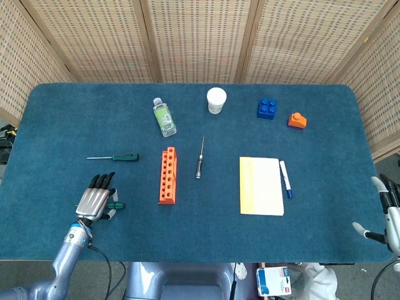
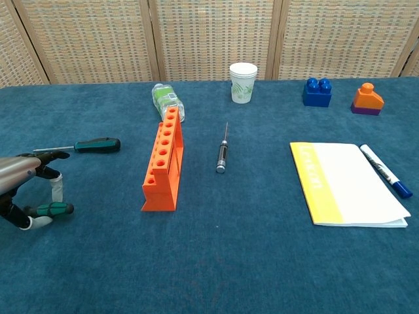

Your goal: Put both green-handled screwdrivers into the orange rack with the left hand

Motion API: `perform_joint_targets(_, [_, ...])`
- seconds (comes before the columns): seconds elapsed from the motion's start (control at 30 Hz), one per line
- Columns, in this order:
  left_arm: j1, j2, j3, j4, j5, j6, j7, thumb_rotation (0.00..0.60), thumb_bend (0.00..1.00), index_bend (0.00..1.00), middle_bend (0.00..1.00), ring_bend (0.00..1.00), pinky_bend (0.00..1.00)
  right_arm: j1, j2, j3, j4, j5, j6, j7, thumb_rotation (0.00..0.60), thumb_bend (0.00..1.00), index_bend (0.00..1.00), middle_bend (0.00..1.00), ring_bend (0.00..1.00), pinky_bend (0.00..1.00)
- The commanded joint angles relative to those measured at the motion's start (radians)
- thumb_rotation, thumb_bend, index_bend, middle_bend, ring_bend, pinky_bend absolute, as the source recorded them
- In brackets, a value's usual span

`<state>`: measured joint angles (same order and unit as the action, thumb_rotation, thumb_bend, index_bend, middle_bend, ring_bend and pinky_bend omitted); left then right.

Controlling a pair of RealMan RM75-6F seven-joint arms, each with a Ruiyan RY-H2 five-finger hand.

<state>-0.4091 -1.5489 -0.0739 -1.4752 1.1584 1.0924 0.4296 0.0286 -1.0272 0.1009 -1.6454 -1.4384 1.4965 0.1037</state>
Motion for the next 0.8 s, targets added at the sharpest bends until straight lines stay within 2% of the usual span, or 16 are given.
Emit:
perform_joint_targets(0.03, [0.004, 0.018, -0.001, -0.022, 0.016, 0.008, -0.03, 0.6, 0.32, 0.56, 0.0, 0.0, 0.0, 0.0, 0.0, 0.0, -0.001, 0.001, 0.0, -0.001, 0.6, 0.0, 0.0, 0.0, 0.0, 0.0])
perform_joint_targets(0.17, [0.023, 0.082, 0.013, -0.088, 0.168, 0.065, -0.22, 0.6, 0.34, 0.57, 0.0, 0.0, 0.0, 0.0, 0.0, 0.0, -0.001, 0.004, -0.003, -0.004, 0.6, 0.0, 0.0, 0.0, 0.0, 0.0])
perform_joint_targets(0.23, [0.04, 0.118, 0.018, -0.111, 0.27, 0.139, -0.333, 0.6, 0.37, 0.57, 0.0, 0.0, 0.0, 0.001, -0.002, 0.0, -0.001, 0.008, -0.006, -0.009, 0.6, 0.0, 0.0, 0.0, 0.0, 0.0])
perform_joint_targets(0.37, [0.056, 0.166, 0.023, -0.139, 0.388, 0.235, -0.503, 0.6, 0.37, 0.58, 0.0, 0.0, 0.0, 0.002, -0.004, -0.001, -0.003, 0.008, -0.007, -0.018, 0.6, 0.0, 0.0, 0.0, 0.0, 0.0])
perform_joint_targets(0.47, [0.049, 0.218, 0.018, -0.169, 0.497, 0.314, -0.743, 0.6, 0.37, 0.59, 0.0, 0.0, 0.0, 0.002, -0.004, -0.001, -0.007, 0.006, -0.005, -0.02, 0.6, 0.0, 0.0, 0.0, 0.0, 0.0])
perform_joint_targets(0.63, [0.019, 0.244, 0.013, -0.165, 0.557, 0.352, -0.997, 0.6, 0.37, 0.59, 0.0, 0.0, 0.0, 0.002, -0.005, -0.001, -0.007, 0.005, -0.003, -0.025, 0.6, 0.0, 0.0, 0.0, 0.0, 0.0])
perform_joint_targets(0.73, [-0.008, 0.252, -0.004, -0.196, 0.547, 0.343, -1.12, 0.6, 0.37, 0.59, 0.0, 0.0, 0.0, 0.003, -0.006, -0.002, -0.008, 0.005, -0.005, -0.028, 0.6, 0.0, 0.0, 0.0, 0.0, 0.0])
perform_joint_targets(0.8, [-0.05, 0.251, -0.03, -0.242, 0.512, 0.291, -1.221, 0.6, 0.37, 0.6, 0.0, 0.0, 0.0, 0.003, -0.006, -0.002, -0.009, 0.004, -0.004, -0.029, 0.6, 0.0, 0.0, 0.0, 0.0, 0.0])
